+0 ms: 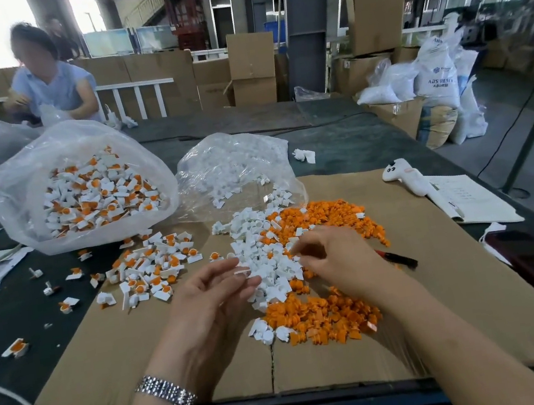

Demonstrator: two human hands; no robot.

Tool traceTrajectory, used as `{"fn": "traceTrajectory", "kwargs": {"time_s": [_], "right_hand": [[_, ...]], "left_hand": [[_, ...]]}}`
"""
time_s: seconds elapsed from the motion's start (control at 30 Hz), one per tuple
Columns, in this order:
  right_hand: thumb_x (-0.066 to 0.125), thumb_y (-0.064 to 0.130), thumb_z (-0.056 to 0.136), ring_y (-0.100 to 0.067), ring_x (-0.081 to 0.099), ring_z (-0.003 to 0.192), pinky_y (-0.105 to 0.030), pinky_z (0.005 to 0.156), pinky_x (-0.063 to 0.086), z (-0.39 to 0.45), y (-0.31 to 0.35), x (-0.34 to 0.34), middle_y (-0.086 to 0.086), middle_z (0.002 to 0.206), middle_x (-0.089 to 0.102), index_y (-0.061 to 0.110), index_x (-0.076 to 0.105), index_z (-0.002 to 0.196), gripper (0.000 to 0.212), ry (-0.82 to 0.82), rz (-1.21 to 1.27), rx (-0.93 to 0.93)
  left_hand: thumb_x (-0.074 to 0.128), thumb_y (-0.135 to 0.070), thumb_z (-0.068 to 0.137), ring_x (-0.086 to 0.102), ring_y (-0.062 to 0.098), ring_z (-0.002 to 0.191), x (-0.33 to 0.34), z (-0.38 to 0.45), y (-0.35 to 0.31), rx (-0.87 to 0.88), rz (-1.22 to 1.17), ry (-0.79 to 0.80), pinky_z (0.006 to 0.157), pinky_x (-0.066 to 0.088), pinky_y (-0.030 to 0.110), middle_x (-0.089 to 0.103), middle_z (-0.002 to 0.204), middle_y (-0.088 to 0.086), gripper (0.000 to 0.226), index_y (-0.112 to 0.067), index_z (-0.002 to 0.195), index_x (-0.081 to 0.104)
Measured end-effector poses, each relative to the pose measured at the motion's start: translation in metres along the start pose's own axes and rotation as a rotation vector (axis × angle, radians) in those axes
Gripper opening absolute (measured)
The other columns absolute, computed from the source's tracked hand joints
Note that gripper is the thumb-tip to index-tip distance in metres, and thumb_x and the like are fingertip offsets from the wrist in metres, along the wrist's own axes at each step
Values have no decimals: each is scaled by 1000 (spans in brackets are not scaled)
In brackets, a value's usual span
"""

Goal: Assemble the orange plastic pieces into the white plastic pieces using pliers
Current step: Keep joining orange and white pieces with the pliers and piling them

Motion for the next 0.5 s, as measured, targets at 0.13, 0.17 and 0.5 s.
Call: {"fn": "traceTrajectory", "kwargs": {"time_s": [0.13, 0.17, 0.5], "right_hand": [[76, 18, 89, -3, 71, 84, -18, 79, 57, -3, 16, -1, 10, 92, 75, 25, 74, 98, 12, -34, 533, 94], [77, 17, 87, -6, 73, 83, -20, 78, 59, -4, 20, 2, 7, 91, 76, 23, 74, 97, 12, -6, 649, 115], [73, 19, 91, -1, 69, 84, -8, 73, 49, -8, 40, 10, 8, 88, 75, 21, 76, 93, 4, -24, 844, 100]], "left_hand": [[76, 6, 82, 74, 34, 107, 12, -4, 2, 5, 3, 48, 78, 64, 42, 73, 115, 27, 24, -8, 101, 78], [77, 5, 81, 74, 33, 104, 12, -4, 0, 18, 25, 37, 72, 63, 37, 74, 114, 26, 26, -8, 103, 79], [73, -2, 83, 76, 31, 100, 21, -5, -13, 125, 64, 106, 68, 60, 23, 75, 111, 24, 19, -4, 100, 80]]}}
Point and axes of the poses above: each hand's wrist, its own z-axis towards the middle knuckle, its own x-axis out of the palm, y = z × x, the point moved 6 cm from there along z, towards the middle knuckle
